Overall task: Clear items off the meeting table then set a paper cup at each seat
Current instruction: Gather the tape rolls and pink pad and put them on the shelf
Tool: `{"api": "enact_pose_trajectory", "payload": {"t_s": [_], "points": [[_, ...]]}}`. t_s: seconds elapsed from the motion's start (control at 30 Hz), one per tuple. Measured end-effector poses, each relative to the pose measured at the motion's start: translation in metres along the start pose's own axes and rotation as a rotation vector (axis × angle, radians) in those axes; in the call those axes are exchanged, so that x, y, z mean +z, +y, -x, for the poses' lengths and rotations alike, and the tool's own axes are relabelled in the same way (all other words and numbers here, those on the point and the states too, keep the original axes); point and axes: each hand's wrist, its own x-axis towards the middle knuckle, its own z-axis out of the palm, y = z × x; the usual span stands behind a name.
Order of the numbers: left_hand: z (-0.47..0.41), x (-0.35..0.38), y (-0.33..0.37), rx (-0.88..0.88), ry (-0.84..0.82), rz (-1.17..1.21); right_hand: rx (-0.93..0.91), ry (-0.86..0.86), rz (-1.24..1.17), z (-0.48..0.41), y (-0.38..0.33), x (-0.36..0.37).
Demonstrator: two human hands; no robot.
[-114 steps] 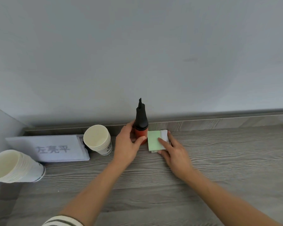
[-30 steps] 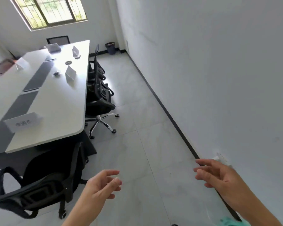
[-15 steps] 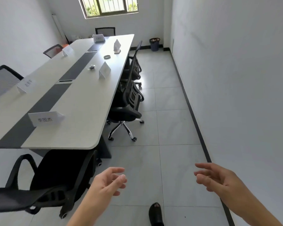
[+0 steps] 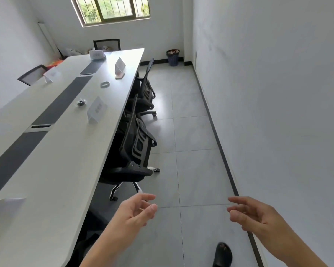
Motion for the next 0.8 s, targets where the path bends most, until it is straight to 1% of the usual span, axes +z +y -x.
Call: {"api": "enact_pose_trajectory", "payload": {"t_s": [0.1,0.17,0.27,0.33,0.43,0.57,0.7,0.8], "points": [[-0.076,0.015,0.02,-0.018,0.024,-0.051,0.0,-0.013,0.018,-0.082,-0.003,-0.045],[-0.125,0.026,0.044,-0.004,0.036,-0.044,-0.022,0.004,0.013,-0.138,-0.016,-0.073],[-0.188,0.035,0.085,0.004,-0.028,-0.064,-0.062,0.017,0.025,-0.215,-0.047,-0.108],[-0.221,0.032,0.107,-0.007,-0.027,-0.043,-0.087,-0.012,0.037,-0.262,-0.072,-0.123],[-0.266,0.021,0.12,-0.054,0.066,-0.033,-0.095,-0.087,0.067,-0.326,-0.1,-0.134],[-0.334,0.001,0.128,-0.123,0.158,0.006,-0.065,-0.17,0.109,-0.41,-0.12,-0.138],[-0.427,-0.029,0.135,-0.127,0.197,0.024,-0.047,-0.209,0.15,-0.502,-0.141,-0.13],[-0.503,-0.065,0.154,-0.116,0.2,0.01,-0.046,-0.216,0.18,-0.573,-0.172,-0.123]]}}
